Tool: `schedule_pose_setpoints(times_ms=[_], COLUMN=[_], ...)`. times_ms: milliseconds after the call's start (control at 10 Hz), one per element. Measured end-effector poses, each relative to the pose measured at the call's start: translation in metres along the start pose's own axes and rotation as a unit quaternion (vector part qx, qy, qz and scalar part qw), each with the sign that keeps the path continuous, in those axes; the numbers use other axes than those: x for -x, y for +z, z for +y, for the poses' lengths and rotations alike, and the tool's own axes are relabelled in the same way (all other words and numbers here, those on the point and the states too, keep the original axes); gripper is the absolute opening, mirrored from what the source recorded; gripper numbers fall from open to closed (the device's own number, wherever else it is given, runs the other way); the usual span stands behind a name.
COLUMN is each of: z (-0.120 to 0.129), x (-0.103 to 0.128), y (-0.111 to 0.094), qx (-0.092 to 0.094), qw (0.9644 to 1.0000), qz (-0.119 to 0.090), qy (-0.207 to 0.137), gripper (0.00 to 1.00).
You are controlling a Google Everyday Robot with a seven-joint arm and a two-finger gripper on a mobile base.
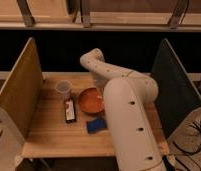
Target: Place the pepper on the white sponge
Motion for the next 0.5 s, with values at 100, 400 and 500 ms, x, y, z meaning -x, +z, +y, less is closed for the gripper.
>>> schedule_pose_setpoints(times_ms=[100, 400, 500], z=[0.0, 0.0001, 0.0002], x=[0.0, 0.0003, 0.0013], y=[0.0, -0.0001, -0.0019], qx=[0.0, -0.001, -0.003], qw=[1.0, 1.0, 1.0], qz=[0.0, -0.001, -0.005], qy=[0.0, -0.001, -0.003], gripper=[0.31, 0.31, 0.31])
